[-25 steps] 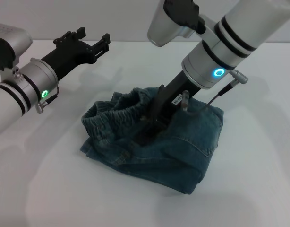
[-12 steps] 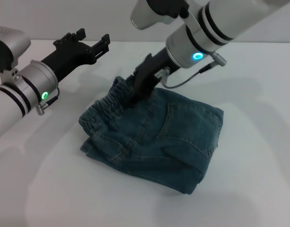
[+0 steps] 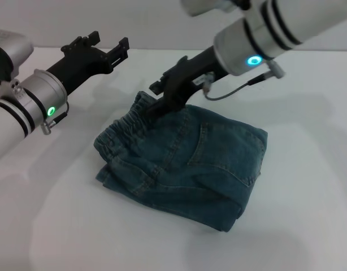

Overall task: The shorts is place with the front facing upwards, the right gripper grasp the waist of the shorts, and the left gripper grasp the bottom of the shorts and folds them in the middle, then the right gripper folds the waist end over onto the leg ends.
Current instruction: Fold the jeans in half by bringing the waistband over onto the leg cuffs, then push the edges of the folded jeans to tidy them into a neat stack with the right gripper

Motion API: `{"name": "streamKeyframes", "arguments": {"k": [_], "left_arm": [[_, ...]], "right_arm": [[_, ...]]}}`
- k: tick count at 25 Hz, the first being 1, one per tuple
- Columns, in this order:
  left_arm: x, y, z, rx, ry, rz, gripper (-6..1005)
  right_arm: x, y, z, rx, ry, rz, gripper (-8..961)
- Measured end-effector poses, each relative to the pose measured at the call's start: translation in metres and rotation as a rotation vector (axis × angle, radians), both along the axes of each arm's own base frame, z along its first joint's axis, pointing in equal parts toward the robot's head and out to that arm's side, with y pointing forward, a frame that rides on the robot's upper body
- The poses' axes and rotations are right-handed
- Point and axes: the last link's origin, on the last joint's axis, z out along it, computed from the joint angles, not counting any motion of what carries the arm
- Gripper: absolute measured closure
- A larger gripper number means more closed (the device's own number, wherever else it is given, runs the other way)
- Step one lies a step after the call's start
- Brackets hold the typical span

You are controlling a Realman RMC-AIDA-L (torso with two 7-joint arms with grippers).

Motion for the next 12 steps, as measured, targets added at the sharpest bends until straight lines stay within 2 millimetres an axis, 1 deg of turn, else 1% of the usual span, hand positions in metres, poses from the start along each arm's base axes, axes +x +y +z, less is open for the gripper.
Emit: {"name": "streamKeyframes", "arguments": {"k": [3, 4, 6, 7, 8, 9, 12], "left_arm": [[0.004, 0.001, 0.001, 0.001, -0.007, -0.013, 248], [0.008, 0.0, 0.003, -0.005, -0.028, -0.04, 248], [0.01, -0.003, 0.003, -0.014, -0.049, -0.059, 248], [0.011, -0.004, 0.003, -0.015, -0.056, -0.064, 248], [0.01, -0.005, 0.003, -0.018, -0.064, -0.067, 248], [0.011, -0.008, 0.003, -0.026, -0.084, -0.074, 248], [0.012, -0.012, 0.0, -0.045, -0.099, -0.083, 248]], "right_arm": [[0.01, 0.001, 0.016, 0.021, 0.058, -0.05, 374], [0.015, 0.003, 0.021, 0.035, 0.075, -0.072, 374], [0.031, 0.007, 0.034, 0.083, 0.119, -0.133, 374], [0.047, 0.011, 0.046, 0.133, 0.151, -0.184, 374], [0.047, 0.011, 0.046, 0.133, 0.151, -0.184, 373], [0.061, 0.013, 0.054, 0.175, 0.169, -0.218, 373], [0.093, 0.017, 0.072, 0.305, 0.198, -0.271, 373]]}}
